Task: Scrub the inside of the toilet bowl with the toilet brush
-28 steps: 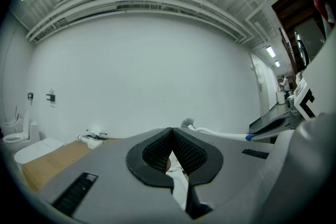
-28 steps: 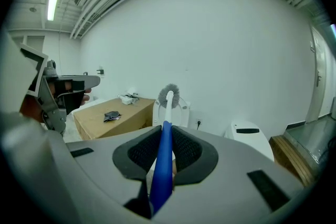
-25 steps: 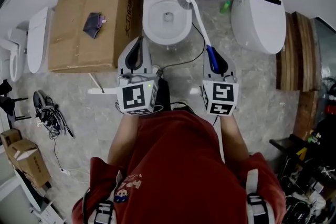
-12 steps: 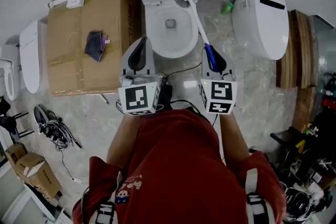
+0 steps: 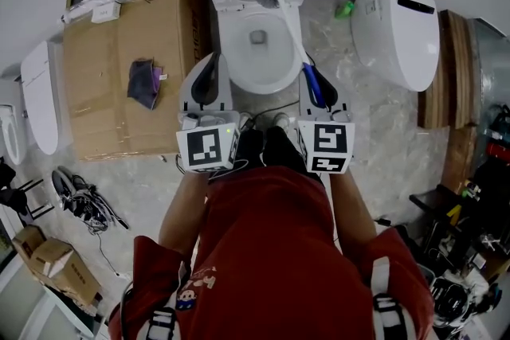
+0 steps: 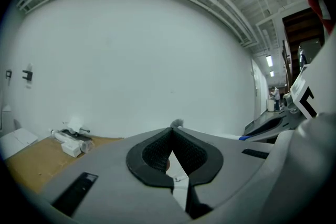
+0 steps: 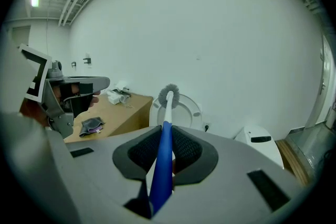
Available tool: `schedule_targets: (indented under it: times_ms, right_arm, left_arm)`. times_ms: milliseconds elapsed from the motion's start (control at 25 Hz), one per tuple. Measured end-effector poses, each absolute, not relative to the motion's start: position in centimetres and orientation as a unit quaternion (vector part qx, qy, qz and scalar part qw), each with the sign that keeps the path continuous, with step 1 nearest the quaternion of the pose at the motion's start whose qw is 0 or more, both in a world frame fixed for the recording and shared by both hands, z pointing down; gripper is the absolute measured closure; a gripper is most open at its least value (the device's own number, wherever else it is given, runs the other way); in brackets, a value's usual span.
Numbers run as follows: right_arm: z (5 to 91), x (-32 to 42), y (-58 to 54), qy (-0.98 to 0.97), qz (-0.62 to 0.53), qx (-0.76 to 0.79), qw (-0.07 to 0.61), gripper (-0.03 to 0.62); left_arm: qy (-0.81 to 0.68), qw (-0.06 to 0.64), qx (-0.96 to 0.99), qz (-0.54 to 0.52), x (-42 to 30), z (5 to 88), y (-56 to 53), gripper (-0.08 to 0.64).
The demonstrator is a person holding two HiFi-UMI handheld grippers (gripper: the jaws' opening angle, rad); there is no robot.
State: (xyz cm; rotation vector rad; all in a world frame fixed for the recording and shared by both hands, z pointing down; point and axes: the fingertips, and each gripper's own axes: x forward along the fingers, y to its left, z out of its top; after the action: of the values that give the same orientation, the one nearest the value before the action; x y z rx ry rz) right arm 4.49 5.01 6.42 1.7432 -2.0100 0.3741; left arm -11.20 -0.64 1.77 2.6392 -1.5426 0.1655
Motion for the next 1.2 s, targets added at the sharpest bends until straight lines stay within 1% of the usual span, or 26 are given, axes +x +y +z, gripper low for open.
schedule_targets:
  times_ms: [280, 400, 560, 720, 880, 960, 1080, 1200]
  right_arm:
    - [9.6, 6.2, 5.0, -0.741, 0.156, 0.602, 0.251, 0.529]
    - [12.3, 6.8, 5.2, -0.745, 0.169, 0.586, 0.27, 0.529]
    - [17.2, 7.3, 5.3, -0.744, 0.179, 0.57, 0.299, 0.529]
    - [23.5, 7.3, 4.6, -0.741, 0.183, 0.552, 0.336, 0.529]
    - [30.3, 7.2, 3.7, -0.738, 0.189, 0.537, 0.363, 0.529]
    - [33.5, 7.3, 3.2, -0.735, 0.192, 0.535, 0.37, 0.529]
    - [38.0, 7.4, 2.6, -0.727, 0.2, 0.538, 0.377, 0.529]
    - [42.4, 7.4, 2.3, -0.718, 0.208, 0.54, 0.388, 0.529]
  left_arm:
    - [-0.524, 0.041, 0.848, 0.07, -9.9, 3.7, -1.3, 0.548]
    - [-0.52, 0.033, 0.849, 0.081, -9.3, 5.8, -1.6, 0.548]
    - [-0.528, 0.045, 0.846, 0.058, -8.8, 8.9, -2.2, 0.548]
    - [-0.539, 0.045, 0.839, 0.067, -8.8, 14.7, -3.1, 0.548]
    - [-0.536, 0.06, 0.838, 0.082, -8.2, 21.3, -3.8, 0.548]
    - [-0.532, 0.062, 0.84, 0.092, -8.1, 24.5, -3.8, 0.548]
    - [-0.501, 0.045, 0.854, 0.128, -7.2, 30.1, -3.7, 0.548]
    - [-0.493, 0.057, 0.857, 0.137, -7.0, 35.0, -4.2, 0.548]
